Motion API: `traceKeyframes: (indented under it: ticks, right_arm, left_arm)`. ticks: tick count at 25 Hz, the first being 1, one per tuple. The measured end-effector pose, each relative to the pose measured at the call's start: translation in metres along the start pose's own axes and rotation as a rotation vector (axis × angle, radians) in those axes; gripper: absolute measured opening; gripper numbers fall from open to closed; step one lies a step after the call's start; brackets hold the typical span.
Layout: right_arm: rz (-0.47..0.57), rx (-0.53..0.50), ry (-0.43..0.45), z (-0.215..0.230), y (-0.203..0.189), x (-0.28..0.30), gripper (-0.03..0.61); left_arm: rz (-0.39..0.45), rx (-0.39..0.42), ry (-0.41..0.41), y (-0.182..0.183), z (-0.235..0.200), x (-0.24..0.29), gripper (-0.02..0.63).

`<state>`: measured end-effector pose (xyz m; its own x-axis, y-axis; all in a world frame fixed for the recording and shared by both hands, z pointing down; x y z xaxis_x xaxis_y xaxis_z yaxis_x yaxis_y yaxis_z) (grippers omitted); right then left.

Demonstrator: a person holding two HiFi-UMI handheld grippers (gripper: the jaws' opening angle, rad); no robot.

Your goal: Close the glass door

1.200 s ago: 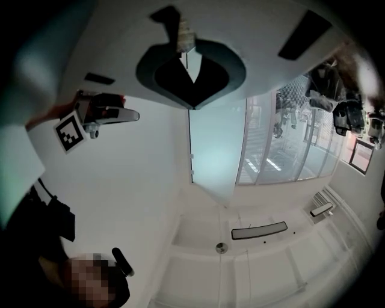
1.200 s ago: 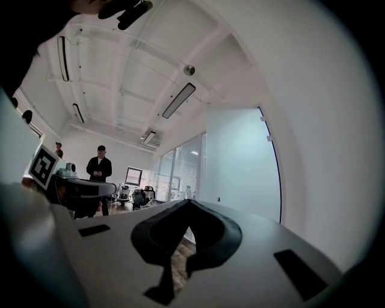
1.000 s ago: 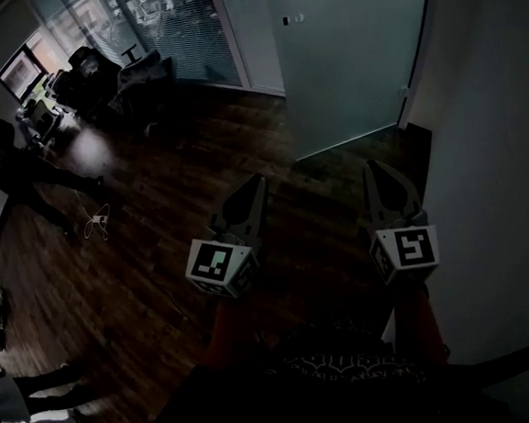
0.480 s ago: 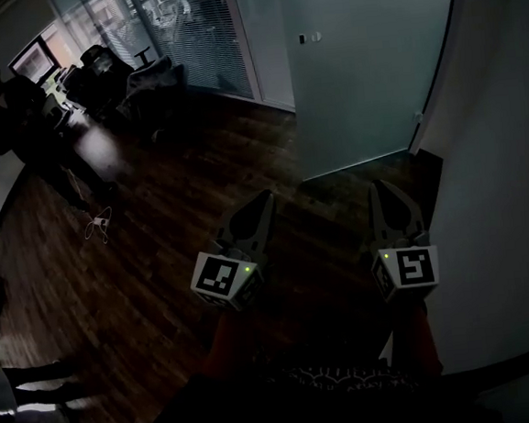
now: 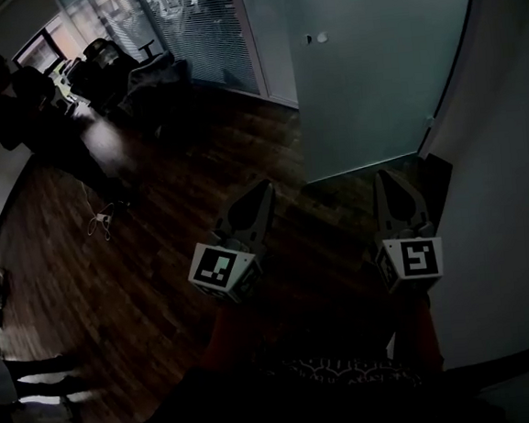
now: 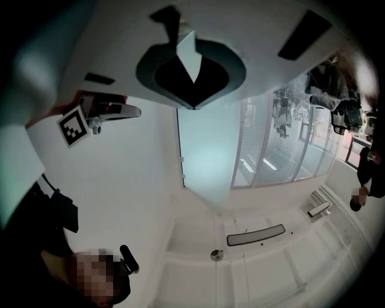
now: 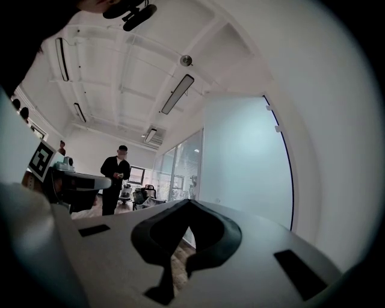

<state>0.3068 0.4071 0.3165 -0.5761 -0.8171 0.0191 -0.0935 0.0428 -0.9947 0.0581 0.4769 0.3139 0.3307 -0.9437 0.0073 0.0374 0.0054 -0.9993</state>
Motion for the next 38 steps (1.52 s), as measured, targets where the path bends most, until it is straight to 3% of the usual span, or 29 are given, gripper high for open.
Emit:
traceKeyframes:
  ticks: [17,32,38]
  right_arm:
    - [-0.021,0.000,0.003,0.024,-0.006,0.086,0.003]
    - [-0.032,-0.027,-0.065,0.024,0.004,0.217,0.003]
    - [-0.028,-0.028,-0.088,0.023,0.004,0.252,0.003]
  left_arm:
    - [-0.008,-0.017,-0.008,-0.009,-0.056,0.070,0.002]
    - [0.022,-0.027,-0.085,-0.006,-0.177,0.163,0.002]
    - [0.019,-0.028,-0.077,-0.011,-0.214,0.178,0.002]
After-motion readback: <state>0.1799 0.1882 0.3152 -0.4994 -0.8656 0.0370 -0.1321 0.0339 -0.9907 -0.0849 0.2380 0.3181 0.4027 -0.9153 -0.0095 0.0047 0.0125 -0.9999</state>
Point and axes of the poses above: the fingertips, and each gripper's own axes: x forward along the fingers, z to its right, y out of its top, the point moved 8 cm from there along -x, backward along the fingers, and after that the axes turned 6 degrees about -z, right-handed, at the moved point
